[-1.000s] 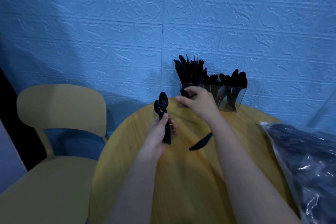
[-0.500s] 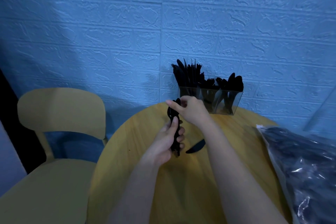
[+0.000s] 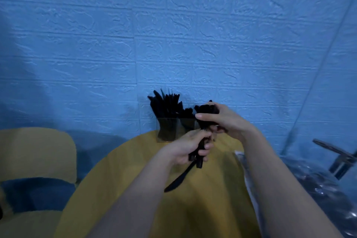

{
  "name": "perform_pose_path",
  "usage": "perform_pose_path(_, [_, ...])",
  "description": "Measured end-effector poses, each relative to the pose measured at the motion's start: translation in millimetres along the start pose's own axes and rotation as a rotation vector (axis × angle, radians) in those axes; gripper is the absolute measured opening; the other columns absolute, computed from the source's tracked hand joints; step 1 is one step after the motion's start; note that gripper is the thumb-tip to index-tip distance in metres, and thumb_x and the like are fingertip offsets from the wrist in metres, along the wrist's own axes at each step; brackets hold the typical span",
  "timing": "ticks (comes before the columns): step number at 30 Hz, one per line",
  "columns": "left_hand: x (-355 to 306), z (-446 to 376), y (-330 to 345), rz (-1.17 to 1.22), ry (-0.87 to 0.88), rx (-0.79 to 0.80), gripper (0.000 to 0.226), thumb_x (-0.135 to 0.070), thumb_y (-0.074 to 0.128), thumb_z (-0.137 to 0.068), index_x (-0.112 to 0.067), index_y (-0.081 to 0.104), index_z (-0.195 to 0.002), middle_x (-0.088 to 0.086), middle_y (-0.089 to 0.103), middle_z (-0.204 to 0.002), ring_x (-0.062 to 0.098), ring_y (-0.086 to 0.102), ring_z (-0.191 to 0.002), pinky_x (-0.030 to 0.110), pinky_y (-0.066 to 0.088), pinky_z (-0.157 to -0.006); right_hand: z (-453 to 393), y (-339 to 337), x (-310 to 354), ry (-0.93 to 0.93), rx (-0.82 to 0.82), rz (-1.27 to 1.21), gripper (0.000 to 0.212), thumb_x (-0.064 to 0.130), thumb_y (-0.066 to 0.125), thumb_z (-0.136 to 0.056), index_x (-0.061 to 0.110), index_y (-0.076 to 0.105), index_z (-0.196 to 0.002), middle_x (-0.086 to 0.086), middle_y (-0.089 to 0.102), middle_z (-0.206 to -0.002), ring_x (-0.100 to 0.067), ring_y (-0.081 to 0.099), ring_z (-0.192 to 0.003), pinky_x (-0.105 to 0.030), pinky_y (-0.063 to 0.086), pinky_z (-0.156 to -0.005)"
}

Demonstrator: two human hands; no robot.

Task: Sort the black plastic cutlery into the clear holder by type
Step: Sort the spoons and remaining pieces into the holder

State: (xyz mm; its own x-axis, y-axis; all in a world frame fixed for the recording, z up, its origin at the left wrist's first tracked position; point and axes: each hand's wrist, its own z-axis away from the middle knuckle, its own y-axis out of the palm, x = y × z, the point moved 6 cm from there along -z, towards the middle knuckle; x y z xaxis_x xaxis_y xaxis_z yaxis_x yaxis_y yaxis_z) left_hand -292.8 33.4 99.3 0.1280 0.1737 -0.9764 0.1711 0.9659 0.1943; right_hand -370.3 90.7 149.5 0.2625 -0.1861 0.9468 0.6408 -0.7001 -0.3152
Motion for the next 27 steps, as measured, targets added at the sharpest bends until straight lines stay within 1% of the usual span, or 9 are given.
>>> perform_pose_path(2, [-10, -20, 2, -0.075, 0.024, -0.047, 0.025, -0.018, 0.034, -0.102, -0.012, 0.047, -0.081, -0.002, 0.042, -0.056, 0.009, 0.038, -0.042, 0.024, 0.041, -0.052, -2, -22, 8, -0.035, -0.081, 0.045, 0.022, 0.020, 0.075, -0.079, 0.012, 0.056, -0.085, -0.005, 0.044, -0.053, -0.012, 0.036, -0.040, -0.019, 0.024, -0.037])
perform_pose_path(4, [-20, -38, -2, -0.179, 0.102, -0.143, 0.021, -0.021, 0.041, -0.101, -0.008, 0.052, -0.089, 0.001, 0.053, -0.064, 0.010, 0.053, -0.051, 0.027, 0.048, -0.059, -5, -43, 13, -0.063, -0.195, 0.045, 0.019, 0.014, 0.074, -0.080, 0.008, 0.057, -0.086, -0.007, 0.046, -0.056, -0.011, 0.038, -0.039, -0.019, 0.024, -0.037])
perform_pose_path(7, [-29, -57, -17, -0.391, 0.207, -0.335, 0.027, -0.031, 0.051, -0.096, -0.009, 0.055, -0.111, 0.004, 0.064, -0.096, 0.010, 0.062, -0.081, 0.025, 0.050, -0.074, -11, -74, 13, -0.088, -0.417, 0.048, 0.019, 0.009, 0.073, -0.079, 0.009, 0.054, -0.081, -0.003, 0.049, -0.053, -0.011, 0.040, -0.037, -0.021, 0.029, -0.038])
perform_pose_path(10, [-25, -65, -36, -0.788, 0.243, -0.539, 0.032, -0.028, 0.045, -0.100, -0.011, 0.055, -0.124, 0.004, 0.057, -0.121, 0.012, 0.054, -0.103, 0.022, 0.043, -0.087, -16, -99, 8, -0.091, -0.668, 0.158, 0.016, 0.015, 0.070, -0.079, 0.015, 0.054, -0.080, -0.004, 0.055, -0.063, -0.016, 0.049, -0.046, -0.025, 0.037, -0.044])
perform_pose_path(13, [-8, -79, -46, -1.118, 0.185, -0.508, 0.040, -0.008, 0.037, -0.100, -0.010, 0.042, -0.140, 0.006, 0.041, -0.140, 0.020, 0.047, -0.121, 0.031, 0.039, -0.103, -27, -106, 4, -0.122, -0.802, 0.243, 0.014, 0.022, 0.067, -0.080, 0.015, 0.056, -0.086, -0.005, 0.061, -0.075, -0.025, 0.061, -0.071, -0.036, 0.052, -0.061])
perform_pose_path(15, [0, -86, -49, -1.273, 0.169, -0.488, 0.050, -0.003, 0.038, -0.097, -0.011, 0.033, -0.146, 0.004, 0.031, -0.148, 0.021, 0.044, -0.126, 0.034, 0.041, -0.102, -37, -104, 2, -0.139, -0.830, 0.244, 0.013, 0.023, 0.065, -0.081, 0.017, 0.055, -0.087, -0.002, 0.060, -0.076, -0.027, 0.062, -0.079, -0.044, 0.054, -0.072])
perform_pose_path(18, [3, -89, -49, -1.400, 0.175, -0.519, 0.054, -0.003, 0.039, -0.096, -0.013, 0.028, -0.148, 0.003, 0.027, -0.151, 0.023, 0.042, -0.127, 0.037, 0.046, -0.095, -49, -101, 1, -0.147, -0.865, 0.249, 0.013, 0.025, 0.063, -0.084, 0.018, 0.054, -0.089, -0.004, 0.061, -0.079, -0.030, 0.062, -0.082, -0.045, 0.053, -0.075])
perform_pose_path(22, [3, -90, -51, -1.428, 0.192, -0.545, 0.056, -0.003, 0.042, -0.095, -0.012, 0.026, -0.148, 0.004, 0.028, -0.148, 0.022, 0.037, -0.129, 0.035, 0.046, -0.096, -59, -98, -2, -0.158, -0.883, 0.279, 0.015, 0.025, 0.062, -0.086, 0.014, 0.054, -0.094, -0.008, 0.063, -0.084, -0.030, 0.061, -0.084, -0.043, 0.051, -0.076])
perform_pose_path(27, [0, -95, -51, -1.458, 0.209, -0.563, 0.056, -0.005, 0.043, -0.094, -0.013, 0.028, -0.147, 0.003, 0.032, -0.143, 0.021, 0.037, -0.124, 0.034, 0.044, -0.095, -70, -79, -16, -0.142, -0.813, 0.378, 0.018, 0.023, 0.062, -0.088, 0.011, 0.055, -0.098, -0.008, 0.062, -0.085, -0.029, 0.060, -0.084, -0.044, 0.050, -0.077])
